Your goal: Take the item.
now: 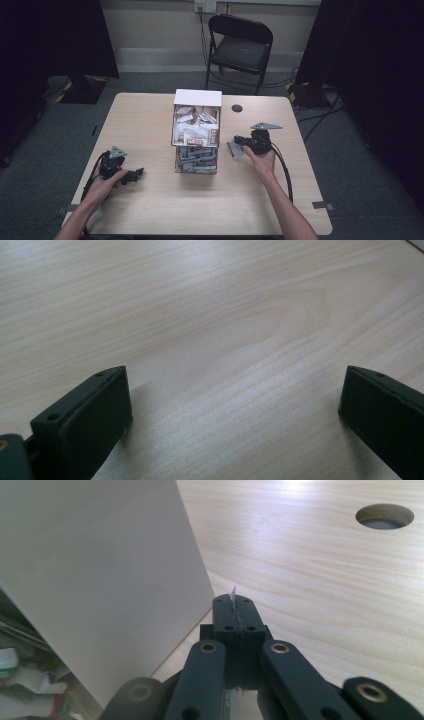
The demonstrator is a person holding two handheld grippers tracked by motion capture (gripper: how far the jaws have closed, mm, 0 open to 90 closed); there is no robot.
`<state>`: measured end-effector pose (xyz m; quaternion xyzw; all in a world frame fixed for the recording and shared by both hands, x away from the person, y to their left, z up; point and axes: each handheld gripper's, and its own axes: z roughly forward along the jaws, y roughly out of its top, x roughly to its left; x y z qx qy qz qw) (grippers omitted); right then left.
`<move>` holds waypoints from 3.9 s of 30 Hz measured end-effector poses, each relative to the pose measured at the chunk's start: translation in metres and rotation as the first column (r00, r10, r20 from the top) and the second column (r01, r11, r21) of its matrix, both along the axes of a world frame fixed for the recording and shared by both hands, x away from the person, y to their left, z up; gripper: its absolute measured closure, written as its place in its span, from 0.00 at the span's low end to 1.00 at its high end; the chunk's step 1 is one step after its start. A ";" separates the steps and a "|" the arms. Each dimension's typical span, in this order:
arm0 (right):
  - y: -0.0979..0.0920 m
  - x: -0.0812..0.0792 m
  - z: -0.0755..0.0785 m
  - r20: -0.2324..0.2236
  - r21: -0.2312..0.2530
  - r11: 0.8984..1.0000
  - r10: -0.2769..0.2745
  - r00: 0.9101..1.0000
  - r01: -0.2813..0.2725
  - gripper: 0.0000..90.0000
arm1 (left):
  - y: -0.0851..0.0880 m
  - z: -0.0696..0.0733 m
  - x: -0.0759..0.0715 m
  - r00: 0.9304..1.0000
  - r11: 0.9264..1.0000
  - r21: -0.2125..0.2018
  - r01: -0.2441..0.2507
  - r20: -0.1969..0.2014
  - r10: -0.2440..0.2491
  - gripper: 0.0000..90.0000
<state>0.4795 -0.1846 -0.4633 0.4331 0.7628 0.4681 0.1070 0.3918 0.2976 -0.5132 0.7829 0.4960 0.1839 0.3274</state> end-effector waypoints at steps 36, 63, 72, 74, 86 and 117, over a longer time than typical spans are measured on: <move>-0.004 0.009 -0.039 -0.074 -0.069 0.996 -0.058 0.996 0.052 0.97 | 0.000 0.000 0.000 1.000 1.000 0.001 0.000 0.000 0.000 0.00; -0.013 0.014 -0.035 -0.056 -0.103 0.987 -0.130 0.990 0.124 0.58 | 0.000 0.000 0.000 1.000 1.000 0.001 0.000 0.000 0.000 0.00; -0.018 0.016 -0.037 -0.072 -0.084 0.986 -0.150 0.986 0.144 0.33 | 0.000 0.000 0.000 1.000 1.000 0.001 0.000 0.000 0.000 0.00; -0.018 0.016 -0.036 -0.068 -0.084 0.985 -0.154 0.986 0.148 0.28 | 0.000 0.000 0.000 1.000 1.000 0.001 0.000 0.000 0.000 0.00; -0.025 0.011 -0.025 -0.072 -0.086 0.981 -0.180 0.981 0.173 0.16 | 0.000 0.000 0.000 1.000 1.000 0.001 0.000 0.000 0.000 0.00; -0.067 -0.056 0.016 -0.024 -0.093 0.966 -0.245 0.969 0.242 0.16 | 0.000 0.000 0.000 1.000 1.000 0.001 0.000 0.000 0.000 0.00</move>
